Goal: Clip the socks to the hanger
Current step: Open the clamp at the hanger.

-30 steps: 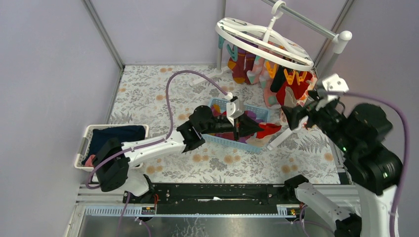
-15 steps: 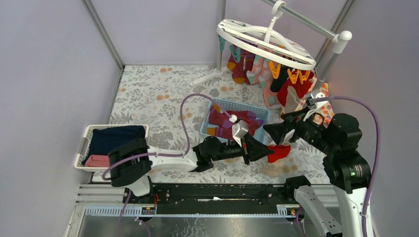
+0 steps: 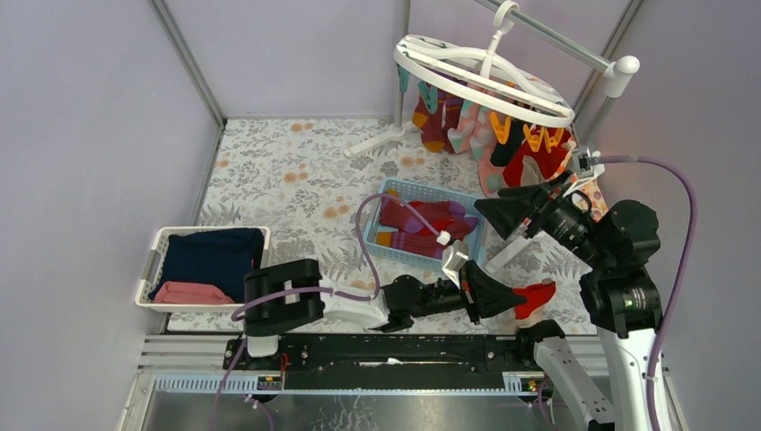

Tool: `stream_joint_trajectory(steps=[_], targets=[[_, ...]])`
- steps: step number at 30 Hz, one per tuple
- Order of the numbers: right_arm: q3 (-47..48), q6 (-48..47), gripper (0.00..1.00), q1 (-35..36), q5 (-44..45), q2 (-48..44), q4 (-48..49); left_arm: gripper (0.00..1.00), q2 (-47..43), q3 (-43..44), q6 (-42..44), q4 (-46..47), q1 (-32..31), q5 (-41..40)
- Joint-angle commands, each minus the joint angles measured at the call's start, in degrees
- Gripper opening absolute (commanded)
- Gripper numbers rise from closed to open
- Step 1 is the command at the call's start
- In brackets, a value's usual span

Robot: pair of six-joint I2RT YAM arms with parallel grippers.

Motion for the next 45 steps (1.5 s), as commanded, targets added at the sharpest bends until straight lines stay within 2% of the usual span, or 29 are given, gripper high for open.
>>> stream_joint_trajectory(steps=[1,8,12,15,18,20,22,34,45], targets=[[-1.83,3.48,1.00,-1.18,-2.29,-1.32,5.85,0.00,1.27,2.47,-1.88,9.75,-0.10,0.22],[-2.55,4.21,1.00,-2.11,-2.69,-2.18,5.36,0.00,3.00,2.73,-2.33,12.75,-0.49,0.72],[-4.49,6.09,1.00,-2.07,-4.28,-3.86,10.32,0.00,2.44,2.41,-1.23,12.99,-0.71,0.48],[-2.91,6.90,1.00,-2.06,2.26,-5.22,6.14,0.00,1.44,2.12,-2.32,12.55,-0.71,0.28],[-4.58,6.77,1.00,-2.16,0.26,-7.00,9.23,0.00,1.82,2.08,-2.94,13.12,-0.71,0.08],[-4.51,7.04,1.00,-2.08,2.67,-7.65,7.55,0.00,2.04,1.75,-4.44,13.58,-0.55,-0.74],[-3.85,7.05,1.00,-2.04,4.40,-7.32,5.70,0.00,2.21,1.74,-5.89,13.78,-0.29,-1.04],[-2.89,7.44,1.00,-2.07,0.66,-2.75,8.28,0.00,1.93,1.91,-6.94,13.74,1.13,-0.31],[-11.13,11.78,1.00,-2.11,2.99,-9.42,14.74,0.00,-1.36,-1.27,-4.90,11.24,1.22,1.10]])
